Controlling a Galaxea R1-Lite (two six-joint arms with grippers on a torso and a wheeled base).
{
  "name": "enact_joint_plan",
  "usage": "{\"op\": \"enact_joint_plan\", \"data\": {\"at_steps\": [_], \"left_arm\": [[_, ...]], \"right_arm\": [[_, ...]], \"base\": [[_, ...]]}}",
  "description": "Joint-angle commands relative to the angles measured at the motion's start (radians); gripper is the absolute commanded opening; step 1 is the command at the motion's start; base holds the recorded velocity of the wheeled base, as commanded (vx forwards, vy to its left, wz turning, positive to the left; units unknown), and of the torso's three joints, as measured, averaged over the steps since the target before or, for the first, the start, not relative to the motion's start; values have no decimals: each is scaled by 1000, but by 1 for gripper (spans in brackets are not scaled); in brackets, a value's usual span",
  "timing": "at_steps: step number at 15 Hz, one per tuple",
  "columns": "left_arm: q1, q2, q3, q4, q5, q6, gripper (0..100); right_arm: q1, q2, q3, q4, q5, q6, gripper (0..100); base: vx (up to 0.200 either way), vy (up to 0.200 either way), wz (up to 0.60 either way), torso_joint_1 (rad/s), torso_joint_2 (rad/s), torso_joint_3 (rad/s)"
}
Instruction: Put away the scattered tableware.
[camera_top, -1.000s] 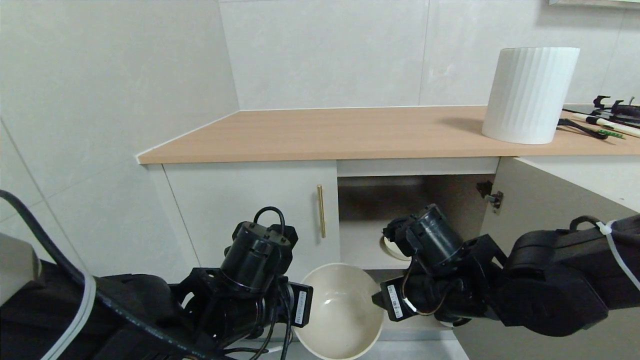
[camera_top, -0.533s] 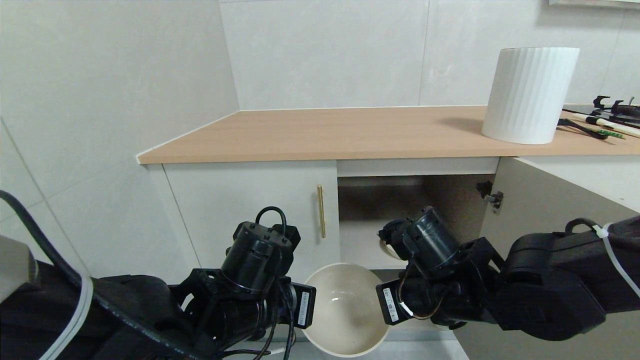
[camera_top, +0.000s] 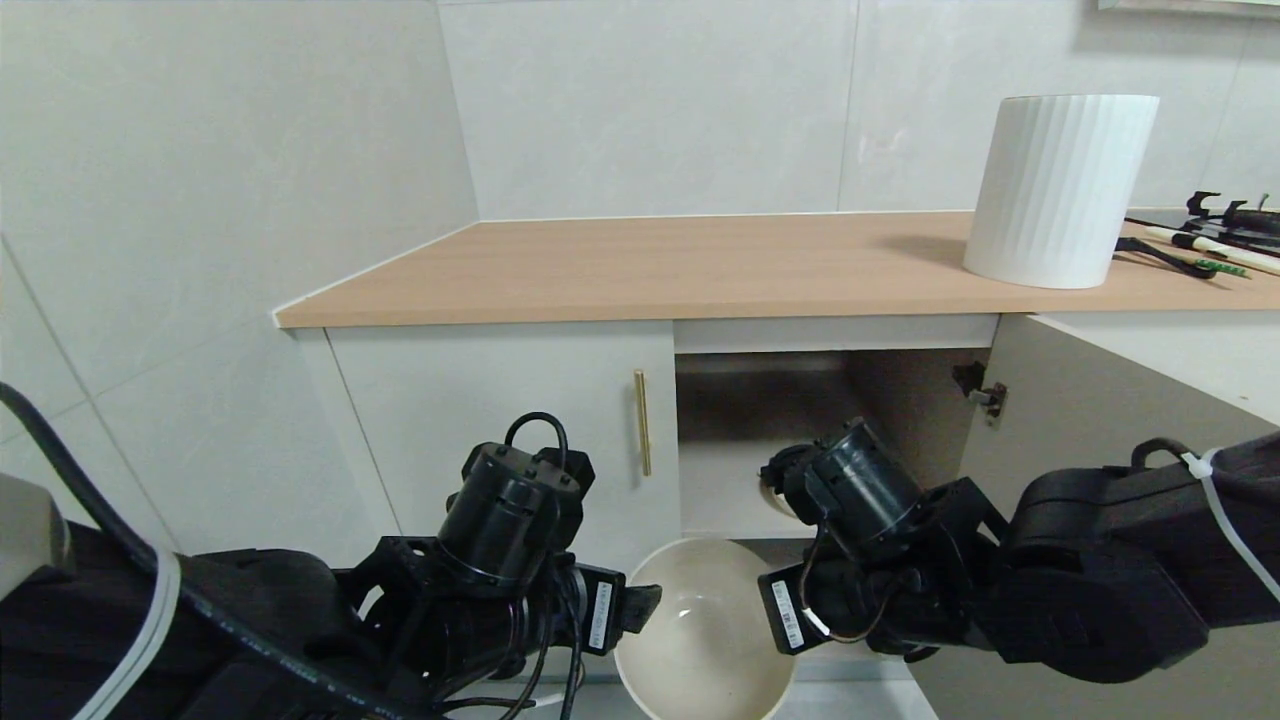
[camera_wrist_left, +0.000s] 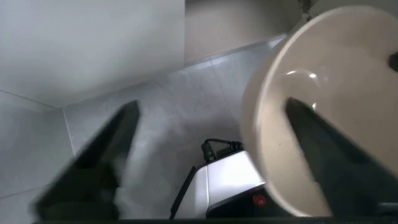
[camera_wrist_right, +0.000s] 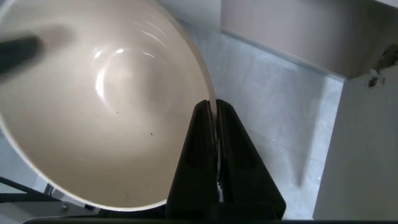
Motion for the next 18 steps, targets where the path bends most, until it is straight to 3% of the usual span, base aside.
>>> {"op": "enact_joint_plan", "data": {"at_steps": [1, 3, 7, 11, 18], "left_arm": [[0, 0, -1, -4, -3, -1, 100], [0, 0, -1, -4, 8, -1, 100], [0, -2, -1, -4, 19, -3, 100], [0, -13, -1, -4, 23, -3, 100], [0, -16, 1, -4, 22, -3, 100]], "right_arm": [[0, 7, 0, -6, 4, 1, 0], [-3, 24, -6, -6, 4, 2, 0], [-132, 150, -40, -112, 4, 24, 0], [-254, 309, -138, -285, -34, 197, 0], [-402, 443, -296, -281, -105, 274, 0]], "base": [[0, 0, 0, 0, 0, 0], [0, 0, 0, 0, 0, 0], [0, 0, 0, 0, 0, 0], [0, 0, 0, 0, 0, 0], [0, 0, 0, 0, 0, 0]]}}
